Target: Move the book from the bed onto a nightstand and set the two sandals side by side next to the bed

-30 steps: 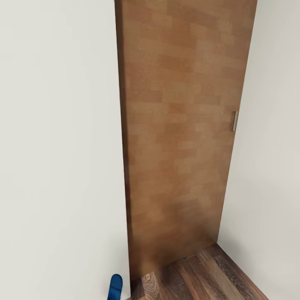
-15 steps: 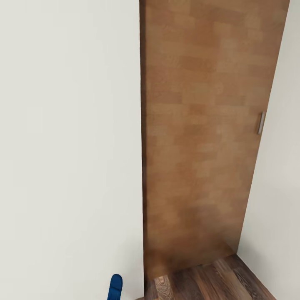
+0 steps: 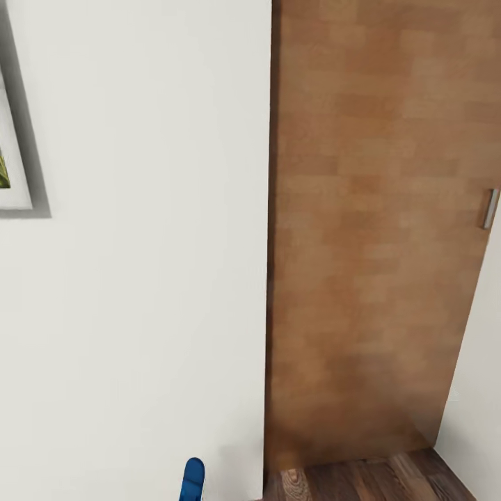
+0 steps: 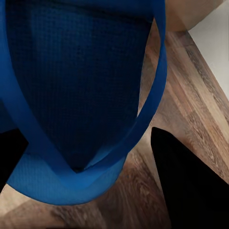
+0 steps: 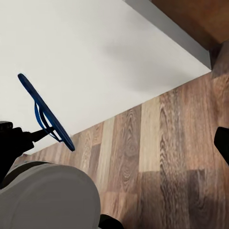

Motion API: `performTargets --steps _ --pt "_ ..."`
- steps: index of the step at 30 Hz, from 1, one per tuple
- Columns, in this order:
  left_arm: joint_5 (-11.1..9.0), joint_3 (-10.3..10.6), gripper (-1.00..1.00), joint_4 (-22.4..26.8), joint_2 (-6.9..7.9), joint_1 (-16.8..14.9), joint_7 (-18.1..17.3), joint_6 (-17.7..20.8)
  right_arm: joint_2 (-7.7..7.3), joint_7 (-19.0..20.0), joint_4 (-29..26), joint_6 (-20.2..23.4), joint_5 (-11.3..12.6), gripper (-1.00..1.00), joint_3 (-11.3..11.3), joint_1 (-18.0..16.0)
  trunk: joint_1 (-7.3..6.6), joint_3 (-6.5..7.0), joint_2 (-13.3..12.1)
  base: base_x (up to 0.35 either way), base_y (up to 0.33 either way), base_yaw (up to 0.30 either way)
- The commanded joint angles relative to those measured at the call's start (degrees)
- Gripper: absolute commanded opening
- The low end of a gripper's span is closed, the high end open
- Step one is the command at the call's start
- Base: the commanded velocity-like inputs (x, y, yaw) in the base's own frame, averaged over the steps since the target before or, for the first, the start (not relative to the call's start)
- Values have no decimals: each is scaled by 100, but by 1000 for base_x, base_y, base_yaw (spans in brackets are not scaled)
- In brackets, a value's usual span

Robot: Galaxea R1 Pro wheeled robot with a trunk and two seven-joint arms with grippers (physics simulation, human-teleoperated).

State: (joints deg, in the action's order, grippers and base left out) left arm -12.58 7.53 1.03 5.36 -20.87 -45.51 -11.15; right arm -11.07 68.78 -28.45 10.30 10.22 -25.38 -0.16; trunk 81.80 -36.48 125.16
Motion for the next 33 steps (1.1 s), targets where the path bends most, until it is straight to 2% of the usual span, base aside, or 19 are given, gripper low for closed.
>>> performTargets --steps 1,33 --pt "-34 47 -100 -6 0 -5 7 -36 0 21 -1 60 24 100 -10 -2 -1 -3 3 0 0 273" --pt "-34 47 -100 -6 -2 -5 7 -36 2 23 0 60 24 100 -10 -2 -1 118 3 0 0 274"
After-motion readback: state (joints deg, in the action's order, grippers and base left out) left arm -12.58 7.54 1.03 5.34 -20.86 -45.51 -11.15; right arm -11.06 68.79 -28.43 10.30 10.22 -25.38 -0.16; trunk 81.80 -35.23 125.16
